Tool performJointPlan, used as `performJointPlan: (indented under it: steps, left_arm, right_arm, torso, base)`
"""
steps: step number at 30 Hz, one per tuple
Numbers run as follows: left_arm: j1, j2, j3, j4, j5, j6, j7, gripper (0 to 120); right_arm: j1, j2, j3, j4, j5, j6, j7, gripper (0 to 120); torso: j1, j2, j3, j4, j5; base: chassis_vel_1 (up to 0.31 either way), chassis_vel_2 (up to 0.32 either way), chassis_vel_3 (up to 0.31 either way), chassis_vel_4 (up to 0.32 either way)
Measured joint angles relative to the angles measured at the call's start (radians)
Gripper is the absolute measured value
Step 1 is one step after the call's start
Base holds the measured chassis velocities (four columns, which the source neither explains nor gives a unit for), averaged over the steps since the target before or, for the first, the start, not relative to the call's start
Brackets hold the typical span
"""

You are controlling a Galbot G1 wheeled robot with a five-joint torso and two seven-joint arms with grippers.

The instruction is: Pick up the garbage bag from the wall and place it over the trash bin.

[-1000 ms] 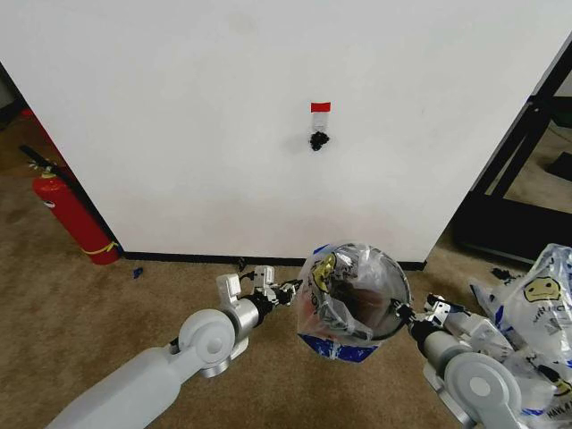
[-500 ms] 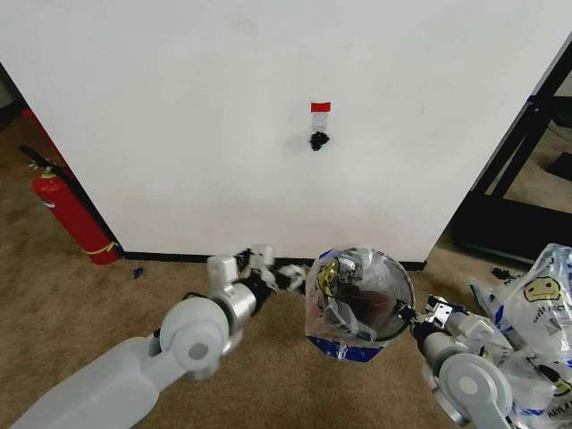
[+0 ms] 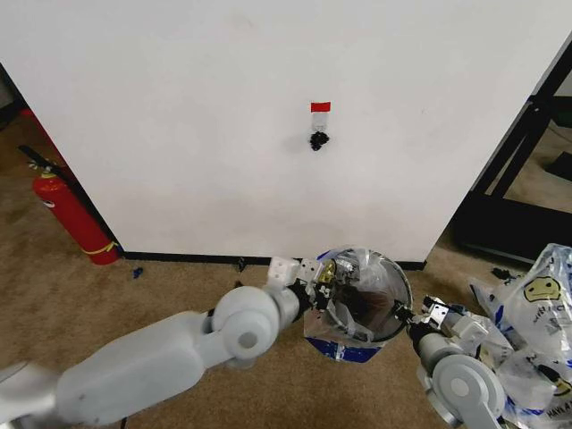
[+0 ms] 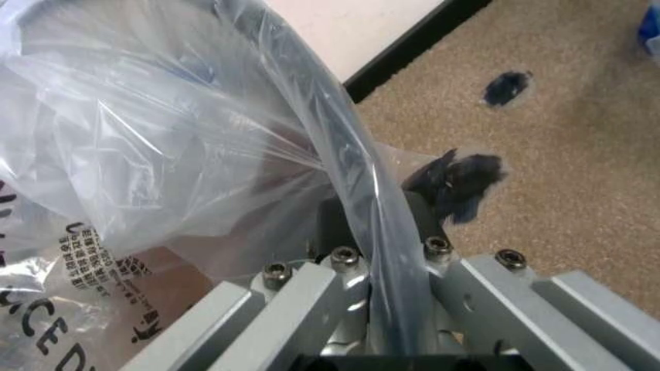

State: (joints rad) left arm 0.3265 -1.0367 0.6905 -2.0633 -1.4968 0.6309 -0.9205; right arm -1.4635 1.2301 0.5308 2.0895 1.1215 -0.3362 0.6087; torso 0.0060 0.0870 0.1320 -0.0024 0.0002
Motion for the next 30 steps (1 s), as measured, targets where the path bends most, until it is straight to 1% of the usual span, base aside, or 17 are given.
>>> performJointPlan:
  steps: [1,2,4,7,8,10,13,14,16,17,19,21,23,25,30]
  left_arm:
    - [-0.009,-0.021,0.013,0.009,-0.004,0.001,-0.012,0]
    - [-0.009,-0.021,0.013,0.009,-0.004,0.001,-0.012,0]
    - [-0.016,-0.053,0.023,0.016,-0.015,0.002,-0.029,0]
    - [-0.028,-0.087,0.040,0.021,-0.024,0.003,-0.039,0]
    - [-0.033,-0.105,0.057,0.036,-0.022,0.004,-0.045,0]
    - [-0.035,-0.109,0.061,0.041,-0.020,0.005,-0.047,0]
    - [-0.049,-0.172,0.116,0.128,0.007,0.006,-0.080,0]
    - [-0.051,-0.181,0.122,0.143,0.010,0.007,-0.088,0]
    - [-0.061,-0.225,0.150,0.217,0.033,0.010,-0.112,0]
    - [-0.061,-0.225,0.150,0.217,0.033,0.010,-0.112,0]
    - [-0.067,-0.262,0.165,0.294,0.069,0.010,-0.125,0]
    - [-0.072,-0.296,0.171,0.366,0.081,0.009,-0.137,0]
    - [-0.074,-0.319,0.175,0.406,0.085,0.007,-0.140,0]
    - [-0.074,-0.327,0.177,0.415,0.087,0.005,-0.140,0]
    - [-0.074,-0.385,0.191,0.468,0.096,0.001,-0.140,0]
  right_arm:
    - [0.000,0.003,0.000,-0.001,-0.004,0.001,0.000,0]
    - [0.000,0.003,0.000,-0.001,-0.004,0.001,0.000,0]
    - [0.002,0.008,0.000,-0.004,-0.011,0.002,0.000,0]
    - [0.004,0.010,-0.001,-0.006,-0.015,0.003,0.000,0]
    - [0.004,0.010,-0.001,-0.008,-0.017,0.004,0.000,0]
    - [0.005,0.010,-0.001,-0.008,-0.017,0.004,0.000,0]
    - [0.007,0.010,-0.005,-0.009,-0.028,0.009,0.002,0]
    - [0.007,0.011,-0.006,-0.009,-0.031,0.009,0.002,0]
    - [0.007,0.013,-0.009,-0.011,-0.045,0.013,0.002,0]
    - [0.007,0.013,-0.009,-0.011,-0.045,0.013,0.002,0]
    - [0.006,0.013,-0.010,-0.011,-0.049,0.015,0.002,0]
    - [0.006,0.012,-0.010,-0.011,-0.049,0.015,0.002,0]
    - [0.005,0.010,-0.010,-0.009,-0.050,0.016,0.002,0]
    - [0.005,0.009,-0.010,-0.008,-0.050,0.016,0.002,0]
    - [0.003,0.008,-0.017,-0.005,-0.053,0.016,0.003,0]
  torso:
    - [0.000,0.000,0.000,-0.0002,0.0001]
    - [0.000,0.000,0.000,-0.0002,0.0001]
    - [0.000,0.000,0.000,-0.0002,0.0000]
    - [0.000,0.000,0.000,0.0003,0.0000]
    - [0.000,0.000,0.000,0.0003,0.0000]
    - [0.000,0.000,0.000,0.0003,0.0000]
    - [0.000,0.000,0.000,0.0003,-0.0001]
    - [0.000,0.000,0.000,0.0003,-0.0001]
    - [0.000,0.000,0.000,0.0001,0.0000]
    - [0.000,0.000,0.000,0.0001,0.0000]
    - [0.000,0.000,0.000,0.0001,-0.0002]
    - [0.000,0.000,0.000,0.0002,0.0000]
    - [0.000,0.000,0.000,0.0002,0.0000]
    - [0.000,0.000,0.000,0.0002,-0.0001]
    - [0.000,0.000,0.000,0.0002,0.0000]
  base:
    - [0.000,0.000,0.000,0.000]
    - [0.000,0.000,0.000,0.000]
    - [0.000,0.000,0.000,0.000]
    - [0.000,0.000,0.000,0.000]
    - [0.000,0.000,0.000,0.000]
    - [0.000,0.000,0.000,0.000]
    - [0.000,0.000,0.000,0.000]
    - [0.000,0.000,0.000,0.000]
    - [0.000,0.000,0.000,0.000]
    - [0.000,0.000,0.000,0.000]
    - [0.000,0.000,0.000,0.000]
    - [0.000,0.000,0.000,0.000]
    - [0.000,0.000,0.000,0.000]
    - [0.000,0.000,0.000,0.000]
    - [0.000,0.000,0.000,0.000]
